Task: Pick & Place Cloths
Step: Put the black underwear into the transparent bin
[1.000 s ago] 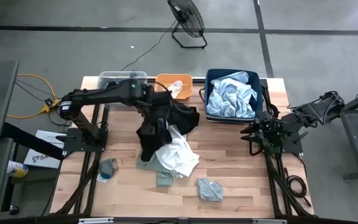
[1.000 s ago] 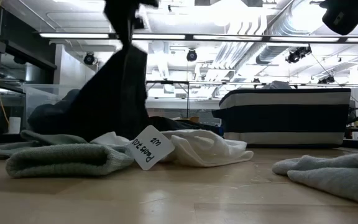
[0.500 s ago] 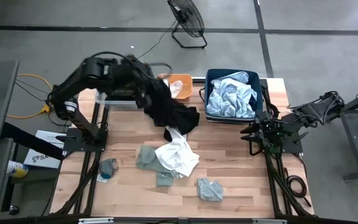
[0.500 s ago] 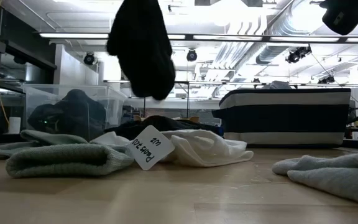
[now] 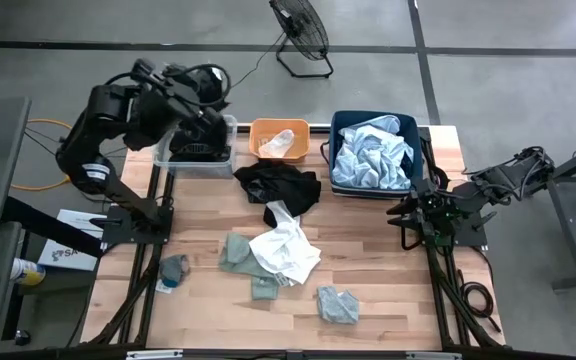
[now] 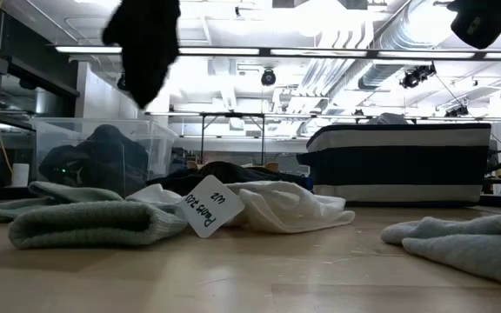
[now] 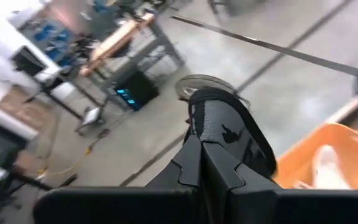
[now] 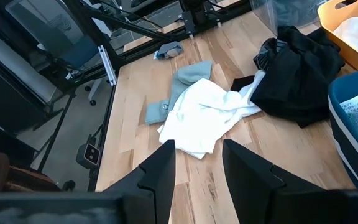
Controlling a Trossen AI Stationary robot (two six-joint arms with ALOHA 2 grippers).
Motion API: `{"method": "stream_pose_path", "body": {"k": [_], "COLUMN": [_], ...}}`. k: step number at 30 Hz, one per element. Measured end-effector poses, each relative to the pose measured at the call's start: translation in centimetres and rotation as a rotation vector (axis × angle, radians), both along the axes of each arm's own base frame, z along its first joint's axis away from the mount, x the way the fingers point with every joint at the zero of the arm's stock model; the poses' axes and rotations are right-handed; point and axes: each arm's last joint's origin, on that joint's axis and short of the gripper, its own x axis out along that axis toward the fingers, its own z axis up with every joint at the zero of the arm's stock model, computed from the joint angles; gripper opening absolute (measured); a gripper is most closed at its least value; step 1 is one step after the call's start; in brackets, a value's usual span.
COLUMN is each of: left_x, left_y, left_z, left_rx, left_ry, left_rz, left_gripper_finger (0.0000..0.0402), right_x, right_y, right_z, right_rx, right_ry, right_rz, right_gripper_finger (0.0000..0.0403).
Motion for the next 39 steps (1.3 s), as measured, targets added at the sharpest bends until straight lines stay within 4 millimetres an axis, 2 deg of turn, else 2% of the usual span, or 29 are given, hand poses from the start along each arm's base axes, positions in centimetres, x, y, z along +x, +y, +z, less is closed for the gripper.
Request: {"method": "stream_pose_path", "body": {"k": [7,18,23,30,39], "left_x": [-0.4,0.8,1.7,2.4,0.8], "left_y": [2.8,8.3,9.1,9.6,12.2], "left_z": [-0.6,-6.2,-9.3,-12.8,-17.7], "left_rx": [0.009,-0.165,-0.3,-0.401,-0.668], "left_ry": [0.041,0.261,0.31,0.357,0.348], "left_rz": [0.168,0.321,0.29,0.312,0.434], "left_gripper_finger": [0.0,0.0,0.0,0.0,0.0], "right_x": [0.0,0.0,0.0,0.0,0.0], "right_y": [0.0,0.0,0.0,0.0,0.0], "right_z": [0.0,0.0,0.0,0.0,0.0], "right_rx": [0.0,0.0,0.0,0.0,0.0], "right_ry": [0.0,0.0,0.0,0.0,0.0], "right_rz": [0.0,0.0,0.0,0.0,0.0], "right_gripper_finger": [0.0124,0.0124,0.0124,0.0124,0.0124]}}
